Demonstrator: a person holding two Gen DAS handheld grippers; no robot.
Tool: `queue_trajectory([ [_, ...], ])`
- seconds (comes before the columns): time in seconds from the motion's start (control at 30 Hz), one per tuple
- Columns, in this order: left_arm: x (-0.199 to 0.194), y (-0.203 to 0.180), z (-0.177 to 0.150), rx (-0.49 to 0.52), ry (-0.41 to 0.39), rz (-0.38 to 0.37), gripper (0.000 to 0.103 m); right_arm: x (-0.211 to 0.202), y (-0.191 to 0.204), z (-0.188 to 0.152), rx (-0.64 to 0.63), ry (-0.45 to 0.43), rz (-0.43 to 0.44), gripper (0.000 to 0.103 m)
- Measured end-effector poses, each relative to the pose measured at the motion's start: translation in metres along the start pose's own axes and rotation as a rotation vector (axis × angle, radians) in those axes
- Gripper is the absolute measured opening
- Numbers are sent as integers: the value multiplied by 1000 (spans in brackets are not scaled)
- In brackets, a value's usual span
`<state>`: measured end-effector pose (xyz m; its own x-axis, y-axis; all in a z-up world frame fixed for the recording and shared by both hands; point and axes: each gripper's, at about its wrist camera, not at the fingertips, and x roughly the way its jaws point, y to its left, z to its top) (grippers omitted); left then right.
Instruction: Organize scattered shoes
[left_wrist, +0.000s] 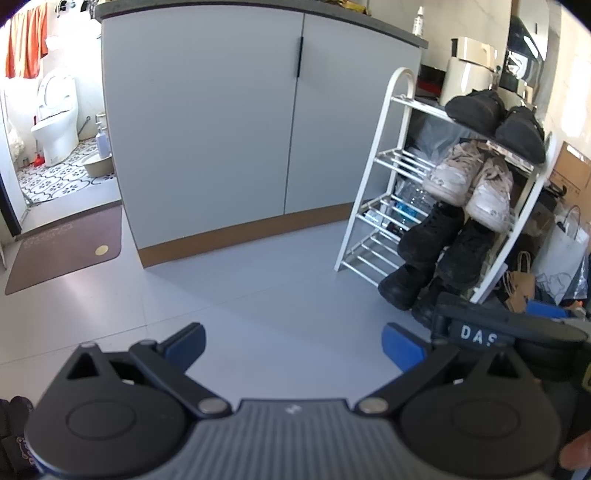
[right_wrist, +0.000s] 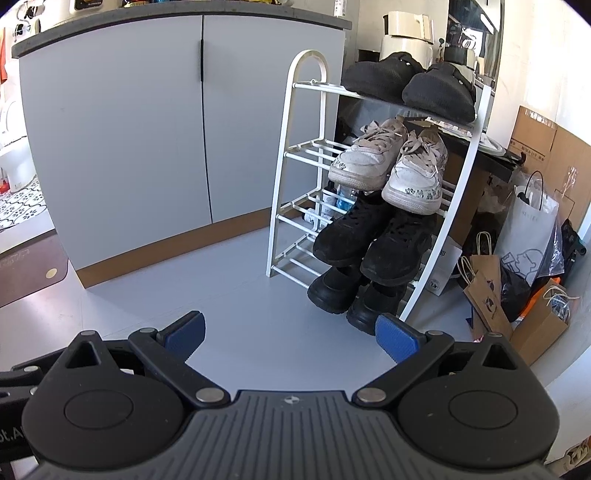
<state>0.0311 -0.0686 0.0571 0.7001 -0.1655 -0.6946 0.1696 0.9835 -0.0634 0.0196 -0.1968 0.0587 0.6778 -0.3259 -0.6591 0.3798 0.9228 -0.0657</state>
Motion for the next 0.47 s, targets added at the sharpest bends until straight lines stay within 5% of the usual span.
queue_trajectory([
  [0.47,0,-2,-1,31,12,14,102,0,-1,-1,-8,11,-2,101],
])
